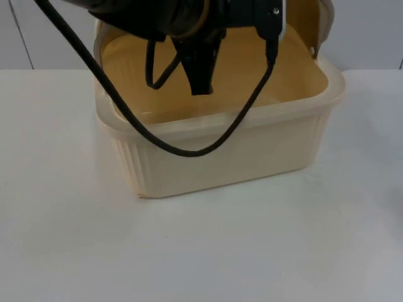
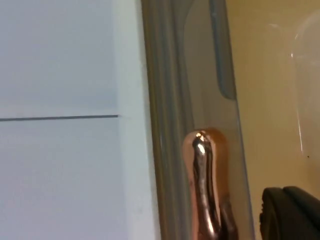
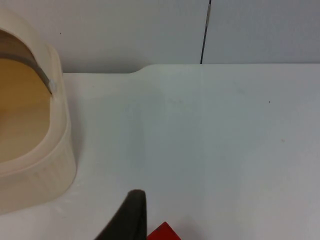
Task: Open the box lid with the left hand, place the block into the box with the right hand, then close the box lid with the left hand.
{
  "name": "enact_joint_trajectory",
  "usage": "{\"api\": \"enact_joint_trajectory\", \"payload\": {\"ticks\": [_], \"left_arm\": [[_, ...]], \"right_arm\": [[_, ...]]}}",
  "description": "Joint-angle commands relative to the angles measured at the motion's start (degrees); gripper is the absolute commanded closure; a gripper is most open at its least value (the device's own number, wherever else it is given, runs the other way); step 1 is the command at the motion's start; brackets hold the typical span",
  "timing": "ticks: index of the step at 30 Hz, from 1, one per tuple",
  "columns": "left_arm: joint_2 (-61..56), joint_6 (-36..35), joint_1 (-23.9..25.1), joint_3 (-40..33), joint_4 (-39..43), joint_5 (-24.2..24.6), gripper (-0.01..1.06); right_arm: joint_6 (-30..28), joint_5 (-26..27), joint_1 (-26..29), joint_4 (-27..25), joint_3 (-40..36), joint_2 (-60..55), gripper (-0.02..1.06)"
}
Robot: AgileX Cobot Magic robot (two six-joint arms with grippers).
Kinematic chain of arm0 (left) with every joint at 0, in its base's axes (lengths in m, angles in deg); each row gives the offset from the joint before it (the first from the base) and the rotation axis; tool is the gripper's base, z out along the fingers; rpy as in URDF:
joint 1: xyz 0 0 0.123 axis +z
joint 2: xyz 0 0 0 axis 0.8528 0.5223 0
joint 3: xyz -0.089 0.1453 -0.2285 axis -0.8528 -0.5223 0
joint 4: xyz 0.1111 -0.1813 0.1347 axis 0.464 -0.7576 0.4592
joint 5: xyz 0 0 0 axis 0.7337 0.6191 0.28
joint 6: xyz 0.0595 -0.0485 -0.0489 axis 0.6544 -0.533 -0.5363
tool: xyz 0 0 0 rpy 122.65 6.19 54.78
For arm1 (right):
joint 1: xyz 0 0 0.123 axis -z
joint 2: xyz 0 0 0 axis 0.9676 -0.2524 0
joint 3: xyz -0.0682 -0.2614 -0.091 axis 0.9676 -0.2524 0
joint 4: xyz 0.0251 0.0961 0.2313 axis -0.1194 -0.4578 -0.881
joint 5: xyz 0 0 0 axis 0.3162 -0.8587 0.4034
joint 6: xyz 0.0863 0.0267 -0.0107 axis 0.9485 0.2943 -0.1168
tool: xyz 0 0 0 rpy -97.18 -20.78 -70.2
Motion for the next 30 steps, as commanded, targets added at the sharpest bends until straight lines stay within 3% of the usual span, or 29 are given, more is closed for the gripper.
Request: {"api": "enact_joint_trajectory", "payload": {"ticks": [1,17,20,23,27,30], "left_arm": [[-0.6,-1.0,-0.1,0.3,-0.1,0.0,1.05],[-1.2,-1.2,-0.1,0.3,4.8,1.5,1.05],[-1.2,-4.1,-0.1,0.3,4.1,1.6,1.05],[-1.5,-5.4,-0.5,0.3,-0.2,1.7,1.05],[-2.8,-5.4,-3.4,0.2,-16.8,1.2,1.05],[-3.1,-5.0,-5.1,0.2,-23.0,2.7,1.05]], "right_arm": [[-0.2,0.0,-0.1,0.2,0.5,0.0,0.00],[-0.2,0.1,-0.1,0.2,0.5,0.0,0.00],[-0.2,0.1,-0.1,0.2,0.5,0.0,0.00],[-0.2,0.1,-0.1,0.2,0.5,0.0,0.00],[-0.2,0.1,-0.1,0.2,0.5,0.0,0.00],[-0.2,0.1,-0.1,0.2,0.5,0.0,0.00]]}}
